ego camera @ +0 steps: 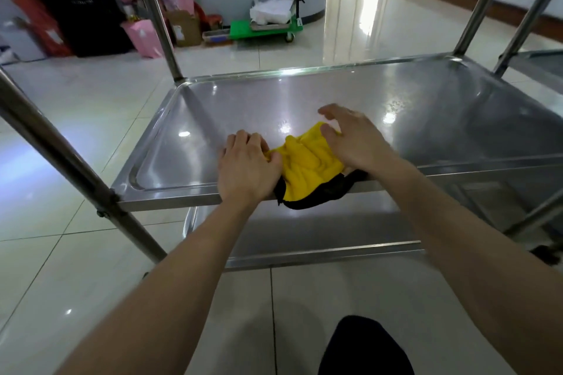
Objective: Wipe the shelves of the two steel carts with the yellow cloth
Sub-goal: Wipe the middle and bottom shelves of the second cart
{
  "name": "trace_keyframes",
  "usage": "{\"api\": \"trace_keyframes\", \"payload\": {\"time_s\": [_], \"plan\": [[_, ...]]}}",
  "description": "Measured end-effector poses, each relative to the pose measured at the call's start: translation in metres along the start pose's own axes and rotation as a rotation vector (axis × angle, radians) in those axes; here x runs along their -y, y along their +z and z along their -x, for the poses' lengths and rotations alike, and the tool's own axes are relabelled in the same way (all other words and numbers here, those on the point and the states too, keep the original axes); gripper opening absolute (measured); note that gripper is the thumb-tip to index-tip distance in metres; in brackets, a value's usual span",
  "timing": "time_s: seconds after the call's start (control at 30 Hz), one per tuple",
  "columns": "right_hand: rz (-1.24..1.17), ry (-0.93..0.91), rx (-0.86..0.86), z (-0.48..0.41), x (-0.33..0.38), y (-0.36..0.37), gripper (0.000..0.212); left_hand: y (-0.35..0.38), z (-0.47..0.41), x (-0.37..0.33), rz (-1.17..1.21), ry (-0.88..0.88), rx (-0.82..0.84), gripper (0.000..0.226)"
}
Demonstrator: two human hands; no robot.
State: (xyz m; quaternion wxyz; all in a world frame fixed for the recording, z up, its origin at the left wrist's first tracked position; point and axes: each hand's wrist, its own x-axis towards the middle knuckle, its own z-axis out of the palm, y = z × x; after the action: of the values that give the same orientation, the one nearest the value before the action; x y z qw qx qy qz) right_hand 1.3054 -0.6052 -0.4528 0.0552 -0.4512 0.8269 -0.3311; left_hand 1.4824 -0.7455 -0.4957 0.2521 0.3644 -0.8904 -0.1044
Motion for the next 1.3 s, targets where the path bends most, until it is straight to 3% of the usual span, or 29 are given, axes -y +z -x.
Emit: {"api": "trace_keyframes", "payload": {"time_s": [0.1, 0.2, 0.3, 0.37, 0.47, 0.6, 0.73, 0.9, 1.13, 1.23, 1.3], "plan": [[0.283, 0.173, 0.091, -0.029, -0.007, 0.012, 0.061, -0.004, 0.001, -0.003, 0.025, 0.034, -0.024, 0.029], [0.309, 0.220, 0.146, -0.039, -0.002, 0.016, 0.061, -0.010, 0.002, -0.004, 0.071, 0.077, -0.002, 0.015], [0.228, 0.140, 0.115, -0.022, 0.005, 0.004, 0.048, -0.021, 0.005, 0.001, 0.320, 0.072, 0.019, 0.010], [0.176, 0.027, 0.001, 0.005, 0.012, -0.006, 0.042, -0.033, 0.018, 0.014, 0.493, 0.129, -0.045, 0.015], [0.041, -0.155, -0.179, 0.061, 0.026, -0.013, 0.033, -0.051, 0.056, 0.048, 0.591, 0.292, -0.184, 0.024], [-0.022, -0.260, -0.190, 0.126, 0.042, 0.021, 0.029, -0.054, 0.093, 0.108, 0.543, 0.442, -0.240, 0.019], [-0.060, -0.141, -0.053, 0.156, 0.034, 0.105, 0.036, -0.030, 0.113, 0.171, 0.404, 0.500, -0.098, 0.015], [-0.188, 0.128, 0.147, 0.166, 0.008, 0.210, 0.044, 0.016, 0.137, 0.227, 0.269, 0.295, 0.261, 0.027], [-0.220, 0.225, 0.024, 0.092, -0.009, 0.258, 0.066, 0.054, 0.084, 0.240, 0.189, 0.131, 0.319, 0.030], [0.117, 0.255, 0.219, 0.068, -0.018, 0.287, 0.091, 0.070, 0.084, 0.244, 0.078, 0.121, 0.425, 0.041], [0.331, 0.218, 0.304, 0.075, -0.020, 0.314, 0.088, 0.070, 0.102, 0.252, 0.136, 0.189, 0.436, 0.040]]}}
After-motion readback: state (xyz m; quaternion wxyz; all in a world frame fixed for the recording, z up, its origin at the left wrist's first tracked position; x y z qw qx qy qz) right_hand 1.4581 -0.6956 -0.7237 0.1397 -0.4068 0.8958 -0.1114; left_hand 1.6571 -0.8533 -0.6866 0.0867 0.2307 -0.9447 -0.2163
